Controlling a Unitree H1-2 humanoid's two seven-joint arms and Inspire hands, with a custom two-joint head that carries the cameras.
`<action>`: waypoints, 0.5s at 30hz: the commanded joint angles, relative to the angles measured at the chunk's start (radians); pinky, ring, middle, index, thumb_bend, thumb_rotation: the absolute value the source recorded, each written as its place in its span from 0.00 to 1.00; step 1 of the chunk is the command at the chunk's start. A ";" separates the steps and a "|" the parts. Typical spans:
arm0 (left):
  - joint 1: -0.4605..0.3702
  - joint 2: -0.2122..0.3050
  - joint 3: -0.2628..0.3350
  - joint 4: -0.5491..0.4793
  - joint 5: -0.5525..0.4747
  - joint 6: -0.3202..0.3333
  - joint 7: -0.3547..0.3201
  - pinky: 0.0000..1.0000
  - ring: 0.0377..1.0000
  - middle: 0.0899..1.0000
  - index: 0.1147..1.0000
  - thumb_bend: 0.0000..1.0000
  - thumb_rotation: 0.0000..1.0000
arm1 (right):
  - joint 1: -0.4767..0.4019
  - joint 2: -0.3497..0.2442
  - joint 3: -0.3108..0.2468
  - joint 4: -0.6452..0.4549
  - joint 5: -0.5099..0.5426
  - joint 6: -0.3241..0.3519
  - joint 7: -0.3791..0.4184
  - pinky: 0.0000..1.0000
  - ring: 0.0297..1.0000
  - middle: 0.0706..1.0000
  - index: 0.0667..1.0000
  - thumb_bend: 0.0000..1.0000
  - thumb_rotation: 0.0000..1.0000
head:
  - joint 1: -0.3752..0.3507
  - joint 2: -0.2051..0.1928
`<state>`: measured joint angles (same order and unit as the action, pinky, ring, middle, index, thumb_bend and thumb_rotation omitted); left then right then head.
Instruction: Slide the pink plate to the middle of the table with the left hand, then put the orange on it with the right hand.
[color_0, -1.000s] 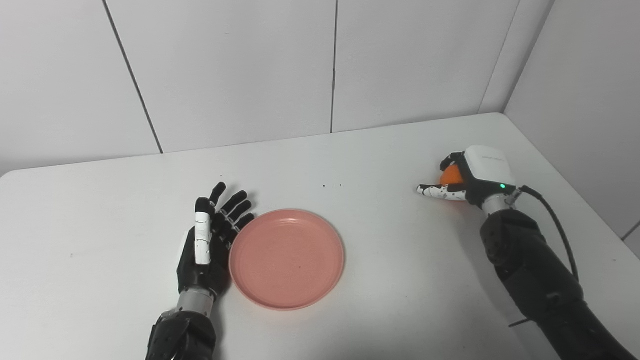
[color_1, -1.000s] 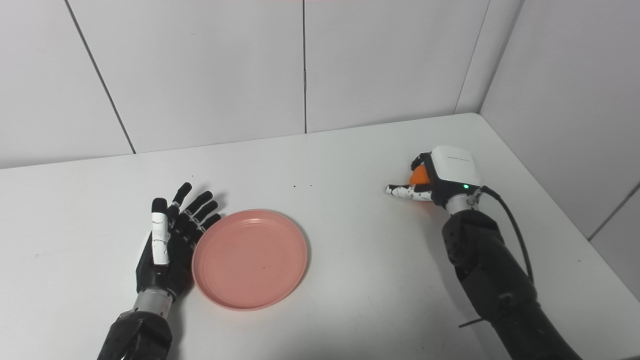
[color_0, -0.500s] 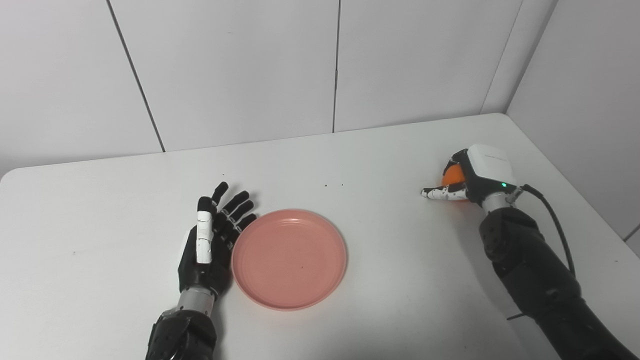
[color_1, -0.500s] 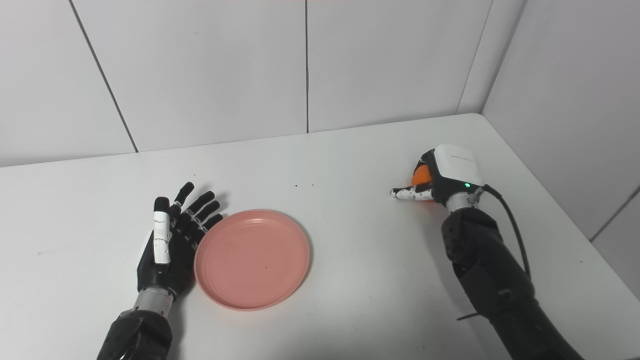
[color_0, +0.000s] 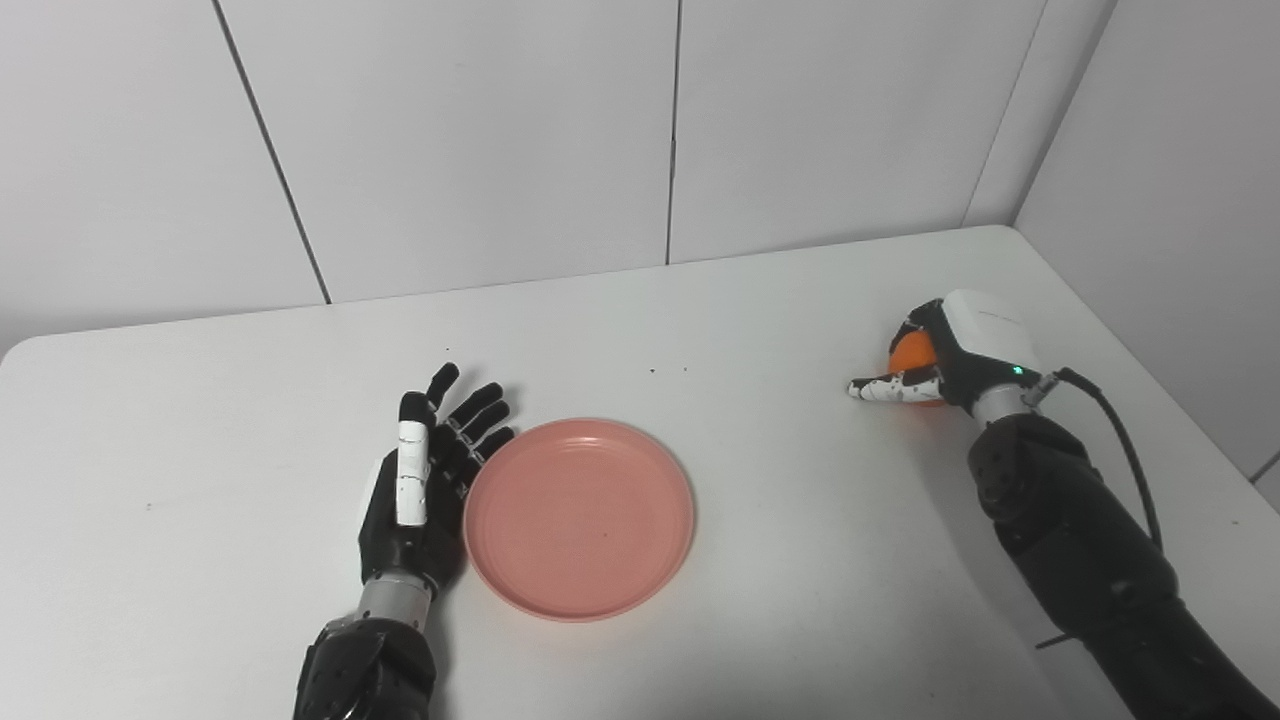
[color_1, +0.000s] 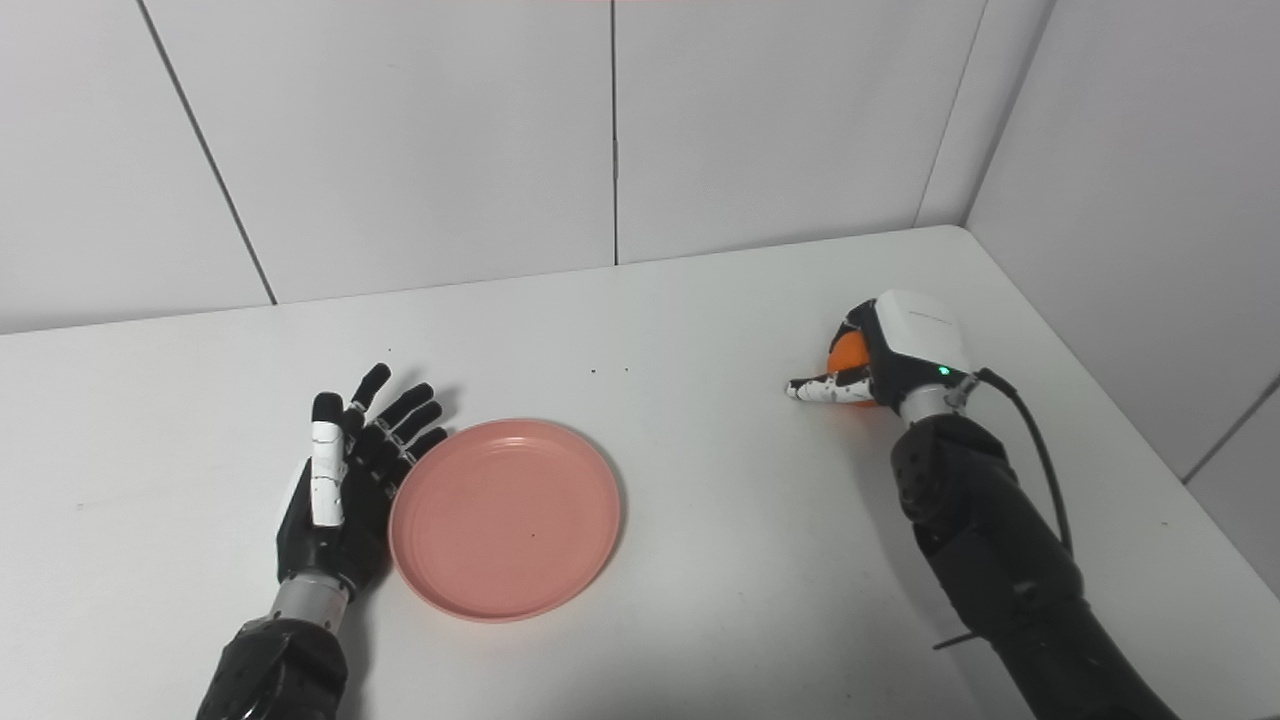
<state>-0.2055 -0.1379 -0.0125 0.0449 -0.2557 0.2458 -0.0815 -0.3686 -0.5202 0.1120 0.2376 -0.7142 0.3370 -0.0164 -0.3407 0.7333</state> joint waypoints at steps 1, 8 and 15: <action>0.013 -0.018 -0.002 0.029 0.019 0.033 0.032 0.78 0.80 0.75 0.88 0.93 0.82 | -0.030 -0.037 -0.018 -0.048 -0.004 -0.021 -0.022 0.15 0.18 0.21 0.25 0.55 0.32 | 0.012 0.002; 0.018 -0.039 -0.007 0.030 0.034 0.028 0.044 0.79 0.80 0.76 0.88 0.90 0.82 | -0.056 -0.071 -0.041 -0.102 -0.008 -0.099 -0.077 0.14 0.15 0.18 0.22 0.54 0.30 | 0.054 0.004; 0.023 -0.053 -0.018 0.035 0.056 0.014 0.056 0.77 0.80 0.75 0.87 0.88 0.84 | -0.078 -0.085 -0.028 -0.210 -0.028 -0.167 -0.077 0.12 0.13 0.16 0.23 0.57 0.34 | 0.108 0.008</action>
<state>-0.2059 -0.1742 -0.0275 0.0488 -0.2140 0.2329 -0.0478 -0.3942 -0.5791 0.0895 0.0755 -0.7280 0.2227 -0.0586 -0.2394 0.7394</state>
